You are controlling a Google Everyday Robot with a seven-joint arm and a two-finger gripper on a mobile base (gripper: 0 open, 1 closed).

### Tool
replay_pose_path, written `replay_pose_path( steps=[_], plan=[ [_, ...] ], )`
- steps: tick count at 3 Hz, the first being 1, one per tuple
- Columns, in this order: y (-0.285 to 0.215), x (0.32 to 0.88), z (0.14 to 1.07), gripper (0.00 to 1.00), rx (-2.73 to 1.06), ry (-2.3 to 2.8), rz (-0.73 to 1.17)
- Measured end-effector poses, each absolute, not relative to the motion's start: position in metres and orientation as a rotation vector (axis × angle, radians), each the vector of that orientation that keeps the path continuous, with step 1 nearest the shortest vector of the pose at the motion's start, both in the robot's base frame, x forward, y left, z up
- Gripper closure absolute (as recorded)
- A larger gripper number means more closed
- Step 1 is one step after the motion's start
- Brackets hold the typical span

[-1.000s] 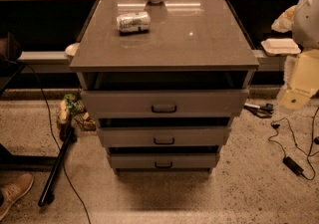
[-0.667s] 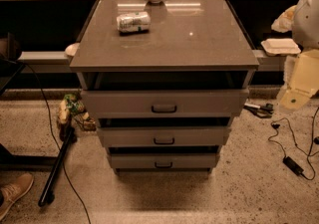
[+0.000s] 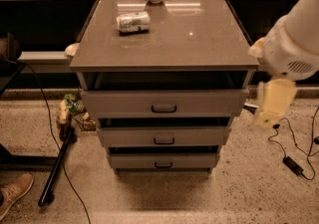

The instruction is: Open top drawer

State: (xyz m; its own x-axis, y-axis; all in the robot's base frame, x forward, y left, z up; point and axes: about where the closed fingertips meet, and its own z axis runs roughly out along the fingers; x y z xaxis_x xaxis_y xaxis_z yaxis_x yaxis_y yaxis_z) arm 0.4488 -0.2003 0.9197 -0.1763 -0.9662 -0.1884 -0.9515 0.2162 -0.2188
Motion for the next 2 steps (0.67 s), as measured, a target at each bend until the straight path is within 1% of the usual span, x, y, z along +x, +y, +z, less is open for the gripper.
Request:
replay_pose_path(
  steps=[2],
  plan=[
    [-0.157,0.47,0.778,0.0,-1.965,2.167,0.15]
  ],
)
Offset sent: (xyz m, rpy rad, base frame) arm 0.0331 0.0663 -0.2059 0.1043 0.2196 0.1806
